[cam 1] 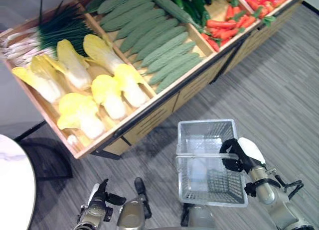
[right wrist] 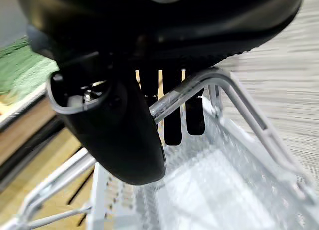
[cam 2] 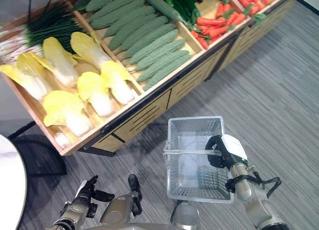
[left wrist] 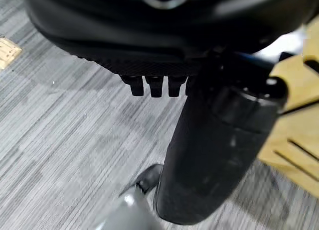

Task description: Get the vegetables into the basket

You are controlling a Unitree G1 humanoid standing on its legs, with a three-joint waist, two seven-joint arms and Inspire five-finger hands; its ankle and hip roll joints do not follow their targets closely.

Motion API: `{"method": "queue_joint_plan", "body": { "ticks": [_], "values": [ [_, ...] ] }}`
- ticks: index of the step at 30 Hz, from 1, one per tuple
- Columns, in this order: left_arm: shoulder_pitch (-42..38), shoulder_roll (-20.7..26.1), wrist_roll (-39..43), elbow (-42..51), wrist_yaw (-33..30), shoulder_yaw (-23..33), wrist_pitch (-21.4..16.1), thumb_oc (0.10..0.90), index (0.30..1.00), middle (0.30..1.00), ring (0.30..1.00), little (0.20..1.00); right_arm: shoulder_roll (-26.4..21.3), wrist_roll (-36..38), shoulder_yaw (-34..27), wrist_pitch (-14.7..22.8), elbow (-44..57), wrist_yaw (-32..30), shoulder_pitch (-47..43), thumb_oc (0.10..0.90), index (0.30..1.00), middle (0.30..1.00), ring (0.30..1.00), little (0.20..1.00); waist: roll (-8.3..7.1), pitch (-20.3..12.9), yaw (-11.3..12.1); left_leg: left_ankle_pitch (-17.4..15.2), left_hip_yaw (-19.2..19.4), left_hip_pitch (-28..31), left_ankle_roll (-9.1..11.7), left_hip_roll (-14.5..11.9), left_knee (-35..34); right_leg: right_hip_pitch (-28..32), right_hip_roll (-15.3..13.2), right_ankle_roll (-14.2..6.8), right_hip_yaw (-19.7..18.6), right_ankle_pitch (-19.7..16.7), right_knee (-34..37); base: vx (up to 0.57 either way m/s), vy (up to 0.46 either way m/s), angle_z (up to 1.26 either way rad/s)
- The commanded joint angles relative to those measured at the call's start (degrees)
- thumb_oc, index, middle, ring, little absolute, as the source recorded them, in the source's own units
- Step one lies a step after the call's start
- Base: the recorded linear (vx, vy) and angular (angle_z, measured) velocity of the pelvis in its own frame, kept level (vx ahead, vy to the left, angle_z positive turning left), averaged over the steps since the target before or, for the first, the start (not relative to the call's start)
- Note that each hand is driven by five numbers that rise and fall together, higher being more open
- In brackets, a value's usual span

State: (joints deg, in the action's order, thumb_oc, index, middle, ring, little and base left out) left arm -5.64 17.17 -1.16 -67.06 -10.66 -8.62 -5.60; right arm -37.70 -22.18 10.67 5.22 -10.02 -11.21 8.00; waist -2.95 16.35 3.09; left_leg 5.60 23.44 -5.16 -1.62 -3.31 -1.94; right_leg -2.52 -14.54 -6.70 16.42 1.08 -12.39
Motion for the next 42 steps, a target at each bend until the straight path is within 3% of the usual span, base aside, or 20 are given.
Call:
{"method": "queue_joint_plan", "body": {
  "ticks": [1,4,8,11,12,14,15,23,27,28,30,32,35,39,42],
  "values": [
    [1.4,1.88,0.04,-2.22,-0.3,-0.06,-0.39,0.9,1.0,1.0,1.0,1.0,-0.2,1.18,-2.3,3.95,6.46,-3.63,-5.48,0.4,0.3,0.3,0.3,0.3,-2.67,-2.65,-0.08,-0.83,-1.52,-0.1,3.09,-2.31,-0.19,-0.95,-0.66,-4.74,-6.64,-8.46,-4.38,0.12,0.123,0.24],
    [0.7,2.31,1.21,-1.77,-0.46,0.21,-0.72,0.9,1.0,1.0,1.0,1.0,0.2,1.57,-1.79,3.81,4.49,-3.46,-5.41,0.4,0.3,0.3,0.3,0.3,-2.03,-2.08,-1.22,-1.82,-3.47,1.9,3.09,-2.11,-0.79,-5.36,2.67,-3.68,-10.19,-7.09,-3.07,0.16,0.047,0.32],
    [0.17,2.27,1.67,-2.18,-0.6,0.25,-0.95,0.9,1.0,1.0,1.0,1.0,0.89,2.01,-1.4,3.3,-0.3,-3.91,-5.27,0.4,0.3,0.3,0.3,0.3,-2.09,-1.72,-2.06,-2.6,-5.41,3.34,3.63,-1.97,-0.84,-7.39,3.37,-3.83,-11.68,-6.48,2.3,0.14,-0.057,0.37],
    [-0.71,2.13,1.81,-3.26,-0.69,0.34,-1.24,0.9,1.0,1.0,1.0,1.0,2.07,2.94,-0.61,2.58,-11.34,-4.87,-5.22,0.4,0.3,0.3,0.3,0.3,-2.28,-1.27,-3.67,-4.04,-9.0,4.99,4.43,-1.9,0.06,-10.12,4.16,-4.82,-17.19,-8.35,6.93,0.23,-0.164,0.69],
    [-1.24,2.22,1.6,-4.64,-0.81,0.4,-1.46,0.9,1.0,1.0,1.0,1.0,2.34,3.41,-0.37,2.58,-16.93,-5.09,-4.76,0.4,0.3,0.3,0.3,0.3,-2.41,-1.34,-4.72,-5.08,-11.62,5.7,4.68,-1.62,1.04,-11.24,5.31,-5.18,-22.12,-8.83,7.43,0.19,-0.153,0.9],
    [-1.46,2.23,1.45,-5.03,-0.85,0.22,-1.51,0.9,1.0,1.0,1.0,1.0,2.6,3.81,-0.13,2.56,-20.0,-4.91,-4.64,0.4,0.3,0.3,0.3,0.3,-2.46,-1.47,-4.9,-5.63,-12.94,5.98,4.81,-1.58,1.56,-11.39,5.8,-5.16,-23.16,-8.58,6.89,0.17,-0.208,0.89],
    [-0.82,2.33,1.81,-5.18,-0.99,0.69,-1.66,0.9,1.0,1.0,1.0,1.0,3.49,4.54,0.28,2.51,-26.82,-4.43,-4.55,0.4,0.3,0.3,0.3,0.3,-2.62,-2.15,-4.41,-5.82,-15.01,6.49,5.1,-2.09,2.1,-9.64,6.01,-4.53,-21.98,-7.37,6.51,0.15,-0.245,0.55],
    [-0.69,0.24,6.43,-6.52,-2.34,2.6,-1.81,0.9,1.0,1.0,1.0,1.0,5.24,6.5,1.72,2.28,-46.21,-4.77,-6.85,0.4,0.3,0.3,0.3,0.3,-1.81,-2.93,-3.01,-3.86,-18.35,4.27,7.45,-4.84,6.21,-4.62,7.72,-1.63,-15.6,-5.87,8.46,0.08,-0.228,0.42],
    [-1.21,-1.46,8.73,-6.99,-2.55,3.15,-1.48,0.9,1.0,1.0,1.0,1.0,7.5,10.82,-0.39,1.86,-55.79,-4.56,-6.61,0.4,0.3,0.3,0.3,0.3,-1.02,-3.68,-4.52,-2.2,-9.14,3.35,7.87,-6.96,5.92,-2.87,6.26,-1.2,-10.48,-5.25,9.46,-0.01,-0.078,0.81],
    [-1.14,-1.91,9.54,-7.29,-2.57,3.49,-1.53,0.9,1.0,1.0,1.0,1.0,7.82,11.12,-0.42,1.68,-58.34,-4.49,-6.78,0.4,0.3,0.3,0.3,0.3,-0.63,-3.96,-4.49,-1.97,-8.55,3.51,7.93,-7.1,5.31,-2.71,6.27,-1.18,-9.76,-5.0,9.57,0.05,-0.027,0.68],
    [-0.4,-2.63,14.24,-8.8,-3.29,6.81,-1.82,0.9,1.0,1.0,1.0,1.0,8.58,11.99,-0.91,1.28,-61.78,-4.19,-6.97,0.4,0.3,0.3,0.3,0.3,-0.23,-4.77,-4.09,-1.3,-9.0,4.42,8.17,-6.87,3.5,-1.85,6.5,-1.23,-9.06,-5.14,10.5,0.07,0.007,0.3],
    [-0.44,-3.71,26.97,-8.34,-7.4,14.48,-4.61,0.9,1.0,1.0,1.0,1.0,10.02,12.63,-1.78,0.58,-64.49,-4.4,-6.73,0.4,0.3,0.3,0.3,0.3,-0.01,-5.76,-3.89,-1.15,-8.69,6.11,8.14,-6.74,0.91,-0.81,6.46,-1.66,-8.71,-5.36,11.51,0.05,0.045,0.3],
    [-1.27,-2.45,32.25,-9.8,-11.53,21.74,-5.84,0.9,1.0,1.0,1.0,1.0,11.53,12.69,-2.16,-0.13,-66.59,-4.82,-7.1,0.4,0.3,0.3,0.3,0.3,-0.22,-6.67,-3.7,-0.67,-8.43,7.46,8.3,-6.4,-1.48,-0.57,6.18,-1.96,-8.88,-5.98,12.52,0.02,0.063,0.05],
    [-2.23,1.29,34.29,-10.18,-19.15,28.82,-7.94,0.9,1.0,1.0,1.0,1.0,12.42,12.45,-2.22,-0.51,-67.8,-5.38,-6.8,0.4,0.3,0.3,0.3,0.3,-0.63,-7.31,-3.75,-1.05,-7.99,8.71,8.48,-6.14,-2.7,-0.27,5.79,-2.54,-9.09,-6.53,13.17,0.01,0.053,-0.01],
    [-3.1,4.57,31.68,-6.69,-24.47,30.47,-9.31,0.9,1.0,1.0,1.0,1.0,12.74,12.3,-1.81,-0.43,-67.88,-5.77,-6.32,0.4,0.3,0.3,0.3,0.3,-0.89,-7.74,-3.81,-1.31,-7.71,9.25,8.67,-5.95,-3.05,-0.09,5.6,-2.83,-9.15,-6.9,13.42,-0.01,0.044,-0.02]
  ]
}}
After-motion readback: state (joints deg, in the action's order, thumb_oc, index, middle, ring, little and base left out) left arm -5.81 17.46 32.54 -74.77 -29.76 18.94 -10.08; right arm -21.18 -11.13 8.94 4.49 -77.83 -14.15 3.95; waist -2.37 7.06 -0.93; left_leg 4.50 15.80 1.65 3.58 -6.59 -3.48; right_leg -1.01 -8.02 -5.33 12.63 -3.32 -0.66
